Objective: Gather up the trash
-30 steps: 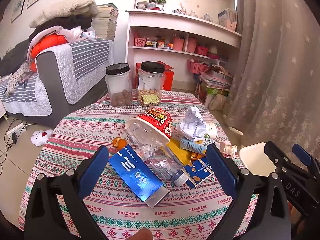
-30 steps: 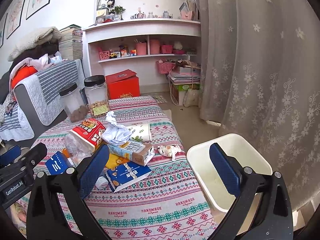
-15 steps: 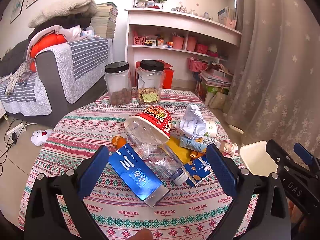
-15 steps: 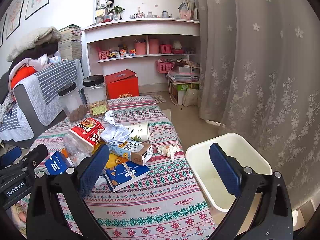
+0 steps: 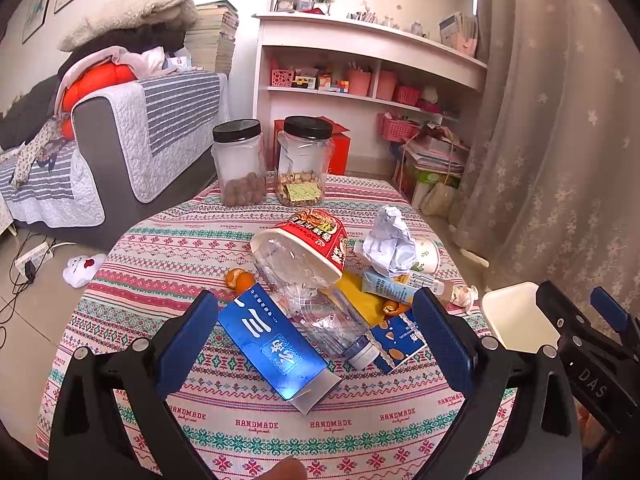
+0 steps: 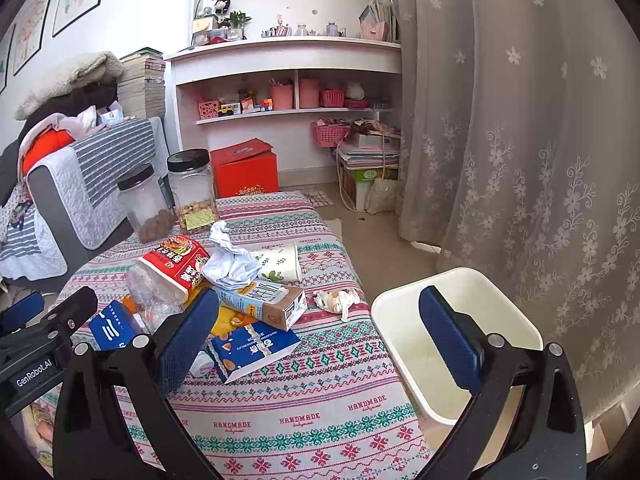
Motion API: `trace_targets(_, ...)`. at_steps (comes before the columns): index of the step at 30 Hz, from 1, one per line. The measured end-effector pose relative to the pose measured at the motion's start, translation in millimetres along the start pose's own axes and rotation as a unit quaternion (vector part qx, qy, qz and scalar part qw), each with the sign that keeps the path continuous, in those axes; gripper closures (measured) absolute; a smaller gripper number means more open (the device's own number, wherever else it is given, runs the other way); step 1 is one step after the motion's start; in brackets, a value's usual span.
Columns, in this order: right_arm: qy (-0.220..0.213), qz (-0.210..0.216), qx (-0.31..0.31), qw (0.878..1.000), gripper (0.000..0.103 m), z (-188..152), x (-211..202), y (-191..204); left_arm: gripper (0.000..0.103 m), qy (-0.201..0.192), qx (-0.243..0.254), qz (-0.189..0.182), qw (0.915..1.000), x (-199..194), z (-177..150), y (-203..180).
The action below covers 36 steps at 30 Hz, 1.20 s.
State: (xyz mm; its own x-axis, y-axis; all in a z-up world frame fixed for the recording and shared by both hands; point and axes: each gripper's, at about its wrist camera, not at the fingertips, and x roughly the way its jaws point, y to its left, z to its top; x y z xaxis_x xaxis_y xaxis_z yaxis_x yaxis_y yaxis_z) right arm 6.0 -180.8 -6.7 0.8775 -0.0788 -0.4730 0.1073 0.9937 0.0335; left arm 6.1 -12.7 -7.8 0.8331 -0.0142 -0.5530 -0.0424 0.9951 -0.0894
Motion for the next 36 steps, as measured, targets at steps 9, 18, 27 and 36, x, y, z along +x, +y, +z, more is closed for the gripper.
trace_targets(9, -0.001, 0.003, 0.015, 1.0, 0.007, -2.6, 4.4, -3.0, 0.008, 0.03, 0.001, 0.009, 0.9995, 8.6, 0.3, -0.1)
trace_targets(18, 0.038, 0.028, 0.021, 0.999, 0.007, 13.2, 9.2, -1.2, 0.008, 0.107, -0.009, 0.042, 0.9933, 43.3, -3.9, 15.2)
trace_targets(27, 0.081, 0.079, 0.029, 0.993, 0.007, 66.5, 35.1, 0.6, 0.007, 0.166, -0.09, -0.015, 0.9818, 77.1, 35.5, 63.4)
trace_targets(36, 0.104, 0.027, 0.051, 0.993, 0.007, 65.9, 88.1, -26.0, 0.007, 0.264, -0.207, -0.042, 0.9412, 121.1, 39.4, 115.6)
